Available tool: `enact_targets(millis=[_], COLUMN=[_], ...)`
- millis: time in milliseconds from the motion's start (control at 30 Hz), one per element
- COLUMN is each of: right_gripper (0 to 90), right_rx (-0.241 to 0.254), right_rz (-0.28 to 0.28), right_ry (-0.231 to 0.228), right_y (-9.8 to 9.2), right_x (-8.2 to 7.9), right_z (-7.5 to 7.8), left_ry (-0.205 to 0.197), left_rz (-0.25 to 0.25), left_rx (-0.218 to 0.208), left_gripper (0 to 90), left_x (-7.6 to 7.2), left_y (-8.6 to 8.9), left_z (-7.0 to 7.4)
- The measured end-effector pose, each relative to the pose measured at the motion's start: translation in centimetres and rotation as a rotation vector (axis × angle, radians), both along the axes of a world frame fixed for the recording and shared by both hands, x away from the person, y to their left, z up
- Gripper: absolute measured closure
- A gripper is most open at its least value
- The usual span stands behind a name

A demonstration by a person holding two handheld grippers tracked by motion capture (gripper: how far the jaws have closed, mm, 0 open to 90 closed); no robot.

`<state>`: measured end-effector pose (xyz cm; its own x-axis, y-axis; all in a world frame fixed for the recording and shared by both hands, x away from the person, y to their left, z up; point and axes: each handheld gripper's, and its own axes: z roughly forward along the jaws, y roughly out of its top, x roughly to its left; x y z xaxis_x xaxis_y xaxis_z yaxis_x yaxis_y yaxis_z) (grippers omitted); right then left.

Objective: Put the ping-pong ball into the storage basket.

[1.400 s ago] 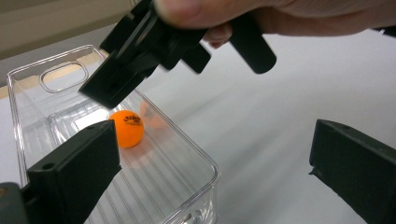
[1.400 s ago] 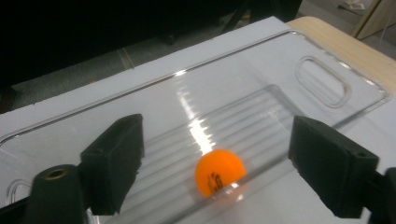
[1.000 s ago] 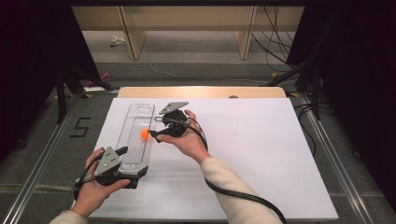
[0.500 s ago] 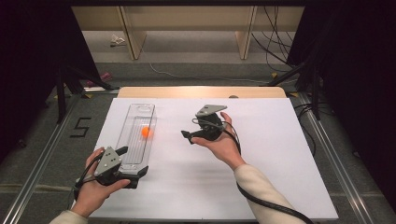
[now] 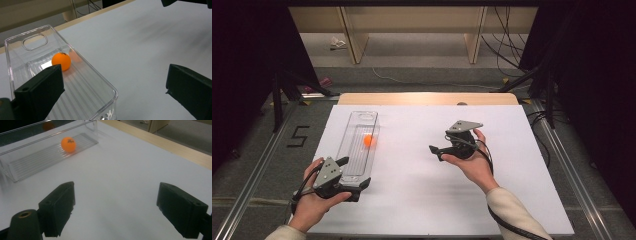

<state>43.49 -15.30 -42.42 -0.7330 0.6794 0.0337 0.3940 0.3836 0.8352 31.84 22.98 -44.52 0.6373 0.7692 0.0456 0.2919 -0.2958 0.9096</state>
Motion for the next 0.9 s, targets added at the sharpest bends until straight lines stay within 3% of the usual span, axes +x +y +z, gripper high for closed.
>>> enact_targets(millis=[600,900], right_gripper=[16.0,16.0], right_rx=[0.024,0.043], right_rz=[-0.073,-0.087], right_ry=[-0.005,-0.002], right_y=[-6.8,-8.3], right_x=[-4.1,-5.6], right_z=[-0.3,-0.6], left_ry=[0.003,0.0], left_rz=[0.001,0.005], left_rx=[0.001,-0.001], left_gripper=[1.0,1.0], left_x=[0.0,-0.1], left_y=[0.1,0.1], left_z=[0.0,0.1])
